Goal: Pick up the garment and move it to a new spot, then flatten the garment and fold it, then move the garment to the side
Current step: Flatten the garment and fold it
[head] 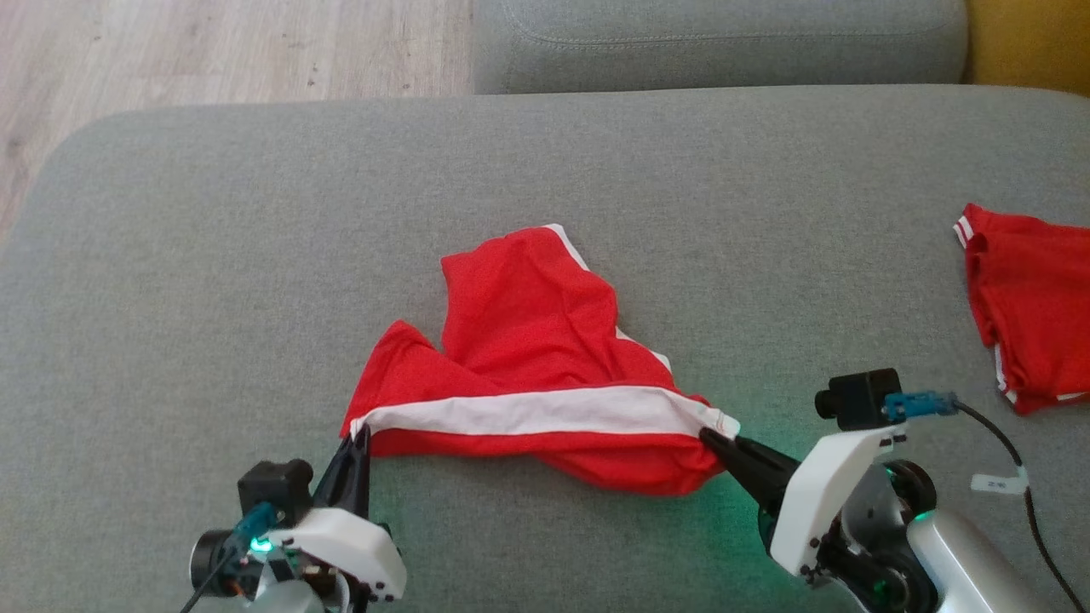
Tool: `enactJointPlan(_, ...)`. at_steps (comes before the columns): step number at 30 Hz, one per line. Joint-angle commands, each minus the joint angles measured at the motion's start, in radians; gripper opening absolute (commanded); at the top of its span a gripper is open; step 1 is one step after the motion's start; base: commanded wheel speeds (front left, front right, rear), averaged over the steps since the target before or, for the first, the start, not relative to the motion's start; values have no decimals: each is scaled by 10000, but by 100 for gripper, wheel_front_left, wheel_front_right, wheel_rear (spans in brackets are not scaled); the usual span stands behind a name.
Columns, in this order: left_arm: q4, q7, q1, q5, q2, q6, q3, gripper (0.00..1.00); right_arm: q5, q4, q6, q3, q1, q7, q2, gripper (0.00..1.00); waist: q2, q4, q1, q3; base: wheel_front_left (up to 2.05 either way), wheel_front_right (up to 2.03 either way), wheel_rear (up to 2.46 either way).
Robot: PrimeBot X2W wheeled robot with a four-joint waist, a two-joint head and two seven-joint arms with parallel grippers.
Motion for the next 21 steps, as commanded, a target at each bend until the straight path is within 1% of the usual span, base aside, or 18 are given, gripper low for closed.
enactJointPlan(1,-273,-153,-249,-84,232,52,328,0,40,-440,67,127,-236,-146,-109,4,-1,1,0,-21,0,0,0)
enactJointPlan(2,-273,-153,-240,-88,235,51,319,0,28,-474,67,123,-251,-203,-123,0,-1,0,0,-39,0,0,0)
enactJointPlan(8,-368,-236,-199,-43,292,91,283,0,-4,-739,67,63,-440,-846,-87,0,-1,-6,0,-224,0,0,0)
enactJointPlan(13,-853,-459,-303,133,423,156,337,0,-147,-1019,67,-37,-675,-1503,-164,0,-1,-13,0,-582,0,0,0)
enactJointPlan(17,-1740,-534,-507,378,707,325,424,0,-305,-1466,67,-220,-812,-1931,-332,0,-1,-52,0,-944,0,0,0)
enactJointPlan(21,-3132,-425,-863,742,1191,598,541,0,-577,-2211,67,-546,-919,-2234,-569,0,-1,-108,0,-1246,0,0,0)
